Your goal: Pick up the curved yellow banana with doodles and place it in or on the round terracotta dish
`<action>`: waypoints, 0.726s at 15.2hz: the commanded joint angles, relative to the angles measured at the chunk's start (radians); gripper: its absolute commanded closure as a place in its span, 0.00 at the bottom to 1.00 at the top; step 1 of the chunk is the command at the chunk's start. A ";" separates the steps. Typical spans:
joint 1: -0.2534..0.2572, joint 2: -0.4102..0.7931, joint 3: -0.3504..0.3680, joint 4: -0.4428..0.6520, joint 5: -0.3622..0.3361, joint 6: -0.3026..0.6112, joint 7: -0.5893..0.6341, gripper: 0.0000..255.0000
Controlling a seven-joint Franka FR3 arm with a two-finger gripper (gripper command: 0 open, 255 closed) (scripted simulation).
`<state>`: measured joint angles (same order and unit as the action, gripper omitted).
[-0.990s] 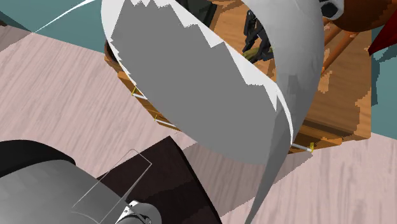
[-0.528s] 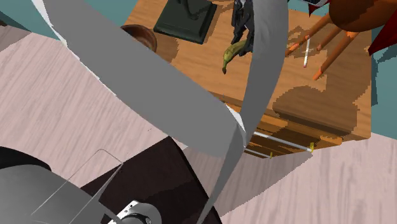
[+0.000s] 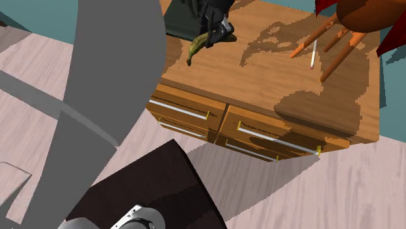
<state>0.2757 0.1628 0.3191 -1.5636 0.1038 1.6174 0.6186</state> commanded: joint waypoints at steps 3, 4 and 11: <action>0.050 -0.021 0.039 -0.025 0.010 0.016 0.088 1.00; 0.062 -0.025 0.048 -0.030 0.012 0.021 0.109 1.00; 0.154 -0.023 0.117 -0.030 0.014 0.047 0.267 1.00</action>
<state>0.4180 0.1375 0.4275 -1.5985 0.1187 1.6635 0.8638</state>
